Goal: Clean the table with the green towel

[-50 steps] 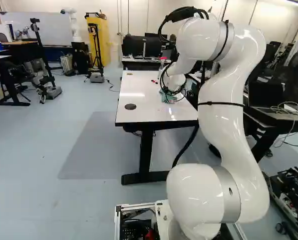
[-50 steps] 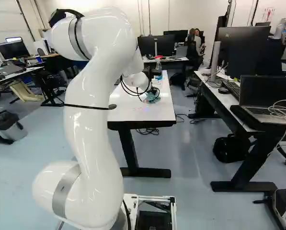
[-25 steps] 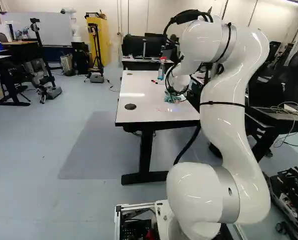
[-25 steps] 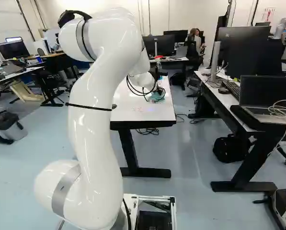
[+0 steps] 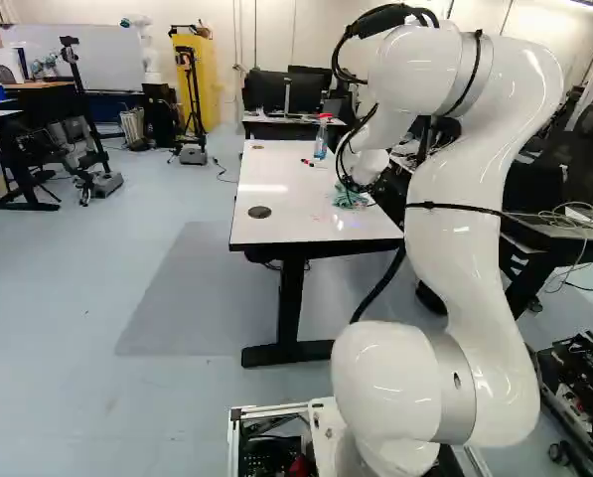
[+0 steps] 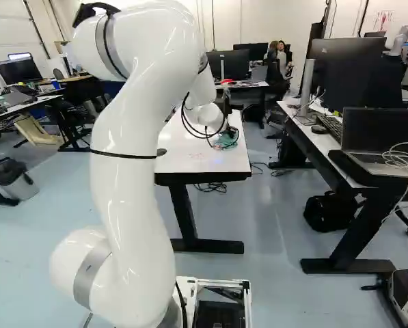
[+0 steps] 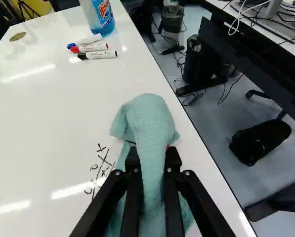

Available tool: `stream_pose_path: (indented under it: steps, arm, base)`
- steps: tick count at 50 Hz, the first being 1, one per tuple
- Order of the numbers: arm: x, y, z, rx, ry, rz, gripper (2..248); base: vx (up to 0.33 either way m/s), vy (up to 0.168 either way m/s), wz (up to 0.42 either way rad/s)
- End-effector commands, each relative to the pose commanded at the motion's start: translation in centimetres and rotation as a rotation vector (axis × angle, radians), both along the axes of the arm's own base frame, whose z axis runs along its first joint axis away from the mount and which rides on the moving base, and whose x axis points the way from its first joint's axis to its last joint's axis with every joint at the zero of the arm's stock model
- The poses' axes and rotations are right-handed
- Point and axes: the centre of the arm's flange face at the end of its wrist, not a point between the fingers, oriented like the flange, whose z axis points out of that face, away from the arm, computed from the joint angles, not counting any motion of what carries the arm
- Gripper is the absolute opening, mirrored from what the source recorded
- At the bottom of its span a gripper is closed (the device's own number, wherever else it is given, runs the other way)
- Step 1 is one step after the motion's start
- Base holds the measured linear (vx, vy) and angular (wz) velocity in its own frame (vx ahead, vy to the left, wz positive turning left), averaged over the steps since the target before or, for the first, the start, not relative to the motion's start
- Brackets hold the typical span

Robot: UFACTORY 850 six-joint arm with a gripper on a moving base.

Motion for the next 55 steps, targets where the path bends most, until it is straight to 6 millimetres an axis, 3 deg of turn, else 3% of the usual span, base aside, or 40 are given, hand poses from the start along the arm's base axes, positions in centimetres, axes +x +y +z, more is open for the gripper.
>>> stream_pose_path:
  steps: [33,55]
  arm:
    - [-5.8,2.9,0.6,0.010,0.042,0.024,47]
    - [-7.2,6.4,0.8,0.011,0.053,0.080,47]
  base:
    - [0.000,0.000,0.000]
    - [0.000,0.000,0.000]
